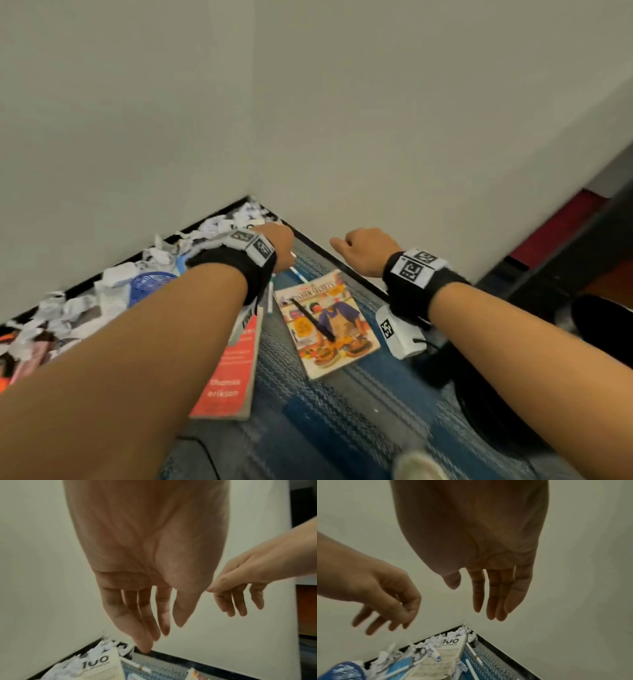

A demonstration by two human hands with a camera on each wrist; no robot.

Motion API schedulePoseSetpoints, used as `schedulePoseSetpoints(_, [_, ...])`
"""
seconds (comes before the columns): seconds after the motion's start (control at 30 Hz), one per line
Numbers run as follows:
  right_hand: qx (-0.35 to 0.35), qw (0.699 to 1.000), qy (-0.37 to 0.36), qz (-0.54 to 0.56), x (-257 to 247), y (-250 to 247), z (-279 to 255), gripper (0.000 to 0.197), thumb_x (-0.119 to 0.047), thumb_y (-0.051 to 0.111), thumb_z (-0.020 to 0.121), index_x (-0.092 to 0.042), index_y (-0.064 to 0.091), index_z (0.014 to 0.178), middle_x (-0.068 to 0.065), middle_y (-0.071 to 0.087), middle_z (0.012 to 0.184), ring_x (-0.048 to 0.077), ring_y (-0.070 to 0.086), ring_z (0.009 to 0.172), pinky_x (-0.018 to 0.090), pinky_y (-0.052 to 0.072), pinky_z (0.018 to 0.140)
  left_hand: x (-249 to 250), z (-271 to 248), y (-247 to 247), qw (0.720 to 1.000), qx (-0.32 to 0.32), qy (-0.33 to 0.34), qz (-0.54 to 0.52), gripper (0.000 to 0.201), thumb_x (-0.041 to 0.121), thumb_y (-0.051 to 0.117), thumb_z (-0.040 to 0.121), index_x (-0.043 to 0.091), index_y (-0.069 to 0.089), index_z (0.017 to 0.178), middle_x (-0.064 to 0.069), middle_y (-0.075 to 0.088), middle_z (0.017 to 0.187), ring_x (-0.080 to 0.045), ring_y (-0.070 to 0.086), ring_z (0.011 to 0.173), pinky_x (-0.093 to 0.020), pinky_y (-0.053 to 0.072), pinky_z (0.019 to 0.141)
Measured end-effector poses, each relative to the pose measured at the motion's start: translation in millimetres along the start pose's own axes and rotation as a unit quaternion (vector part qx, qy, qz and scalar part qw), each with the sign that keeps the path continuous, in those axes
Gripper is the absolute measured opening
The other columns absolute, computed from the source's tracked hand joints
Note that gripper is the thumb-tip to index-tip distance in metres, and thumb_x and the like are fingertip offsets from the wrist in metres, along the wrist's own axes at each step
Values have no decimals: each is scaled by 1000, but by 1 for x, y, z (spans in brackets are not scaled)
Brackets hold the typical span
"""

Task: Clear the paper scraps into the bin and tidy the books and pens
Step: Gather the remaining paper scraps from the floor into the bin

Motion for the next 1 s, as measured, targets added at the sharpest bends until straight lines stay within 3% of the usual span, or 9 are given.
schedulePoseSetpoints(0.1, [-15, 999, 5, -51, -7, 12, 35, 44, -43, 38, 99, -6, 60, 106, 16, 65, 109, 32, 60, 97, 31, 42, 72, -33, 7, 22, 999, -23, -23, -15, 11, 23, 54, 88, 12, 55, 86, -14, 66, 102, -29, 60, 87, -34, 51, 74])
schedulePoseSetpoints(0.23, [-28, 995, 33, -94, 20, 38, 73, 32, -33, 45, 96, -8, 58, 112, 15, 63, 115, 33, 60, 101, 33, 46, 77, -61, 17, 60, 996, -76, -41, -19, 21, 23, 52, 94, 7, 62, 103, -13, 65, 106, -29, 62, 96, -32, 46, 73])
schedulePoseSetpoints(0.37, [-82, 989, 90, -84, 67, 77, 108, 31, -26, 48, 96, -8, 61, 117, 15, 64, 120, 33, 61, 107, 31, 47, 81, -86, 35, 64, 996, -55, -65, -26, 23, 27, 52, 93, 9, 62, 104, -10, 64, 105, -28, 62, 97, -33, 50, 79])
schedulePoseSetpoints(0.5, [-133, 988, 25, -69, 76, 123, 142, 42, -11, 57, 91, -21, 55, 131, 11, 61, 128, 29, 59, 115, 31, 48, 93, -97, 59, 59, 995, -34, -84, -27, 23, 26, 50, 92, 11, 63, 105, -9, 64, 107, -27, 61, 98, -38, 52, 87])
schedulePoseSetpoints(0.6, [-173, 980, -43, -88, 71, 158, 162, 52, -8, 59, 87, -19, 52, 137, 12, 58, 132, 29, 56, 119, 35, 46, 101, -91, 76, 76, 992, -50, -108, -29, 23, 25, 47, 95, 10, 58, 108, -11, 61, 110, -30, 59, 101, -39, 50, 86])
schedulePoseSetpoints(0.67, [-174, 973, -92, -120, 68, 170, 166, 42, -11, 58, 87, -16, 59, 129, 12, 56, 127, 30, 57, 115, 36, 48, 97, -74, 86, 99, 989, -83, -114, -50, 21, 23, 46, 97, 11, 56, 111, -11, 59, 111, -30, 58, 100, -39, 50, 84])
schedulePoseSetpoints(0.8, [-129, 975, -126, -132, 76, 174, 173, 33, -11, 58, 87, -10, 63, 119, 11, 55, 120, 29, 58, 108, 35, 48, 88, -50, 101, 141, 978, -114, -127, -121, 27, 16, 47, 96, 19, 48, 123, -12, 50, 117, -33, 57, 98, -45, 51, 86])
schedulePoseSetpoints(1.0, [-101, 962, -185, -174, 78, 179, 182, 26, -10, 50, 92, -8, 60, 116, 11, 59, 116, 30, 61, 104, 37, 48, 88, -27, 115, 182, 978, -134, -95, -125, 39, 15, 58, 93, 22, 48, 130, -13, 40, 125, -38, 56, 105, -45, 49, 89])
Point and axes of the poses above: each hand's wrist, its own z-axis towards the middle knuckle, its own y-axis out of the palm, x = y × z, the point moved 9 cm from there along z, towards the middle knuckle
